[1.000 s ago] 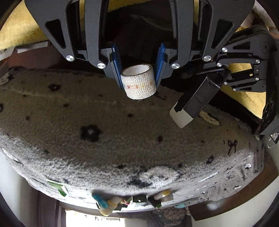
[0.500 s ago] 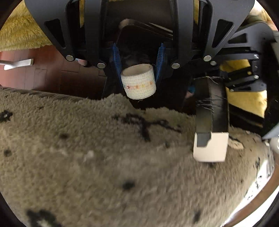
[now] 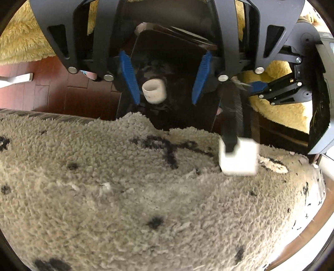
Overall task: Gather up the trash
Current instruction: 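Lower both tools into black bin and open both to drop items, then move left tool to yellow-capped tube while right tool reaches green daisy tube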
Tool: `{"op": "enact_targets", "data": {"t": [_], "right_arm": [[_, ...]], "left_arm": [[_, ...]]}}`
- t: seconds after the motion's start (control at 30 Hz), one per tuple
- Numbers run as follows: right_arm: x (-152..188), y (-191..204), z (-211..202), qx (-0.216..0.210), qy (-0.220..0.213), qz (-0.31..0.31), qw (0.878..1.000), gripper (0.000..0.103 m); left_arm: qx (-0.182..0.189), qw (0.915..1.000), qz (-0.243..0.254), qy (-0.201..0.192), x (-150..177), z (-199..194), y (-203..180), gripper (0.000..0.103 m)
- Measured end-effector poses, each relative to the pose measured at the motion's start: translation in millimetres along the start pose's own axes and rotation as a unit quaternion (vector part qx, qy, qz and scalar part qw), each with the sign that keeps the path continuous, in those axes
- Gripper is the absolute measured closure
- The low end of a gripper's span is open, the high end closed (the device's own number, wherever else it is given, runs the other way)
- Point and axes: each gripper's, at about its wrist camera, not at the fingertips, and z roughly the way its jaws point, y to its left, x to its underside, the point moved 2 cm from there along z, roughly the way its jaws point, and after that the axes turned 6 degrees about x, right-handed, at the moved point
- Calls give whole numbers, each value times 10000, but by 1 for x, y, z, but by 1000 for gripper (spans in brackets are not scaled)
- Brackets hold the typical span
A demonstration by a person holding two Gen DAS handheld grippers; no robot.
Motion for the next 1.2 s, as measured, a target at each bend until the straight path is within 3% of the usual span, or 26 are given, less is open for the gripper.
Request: {"op": "enact_targets", "data": {"t": [0.1, 0.2, 0.4, 0.7, 0.93, 1.2], "right_arm": [[-10, -17, 4, 17, -16, 90, 10000, 39], [-14, -28, -2, 50, -57, 176, 9998, 32], [-22, -49, -33, 119, -314, 213, 9992, 30], [-57, -67, -128, 569, -1414, 54, 9883, 30], [-111, -91, -178, 1167, -2019, 13, 9724, 29], [-183, -134, -183, 1454, -2097, 499, 9656, 29]], "left_arm": [[-85, 10000, 30, -5, 3, -2, -1, 34], [-127, 9999, 28, -37, 2, -4, -4, 25], [-198, 9994, 35, -277, -4, -25, -5, 22], [-364, 9917, 220, -1212, -31, -105, -15, 22], [-718, 9773, 462, -1940, -81, -161, -17, 17], [-1215, 9617, 374, -2428, -163, -185, 5, 17]]}}
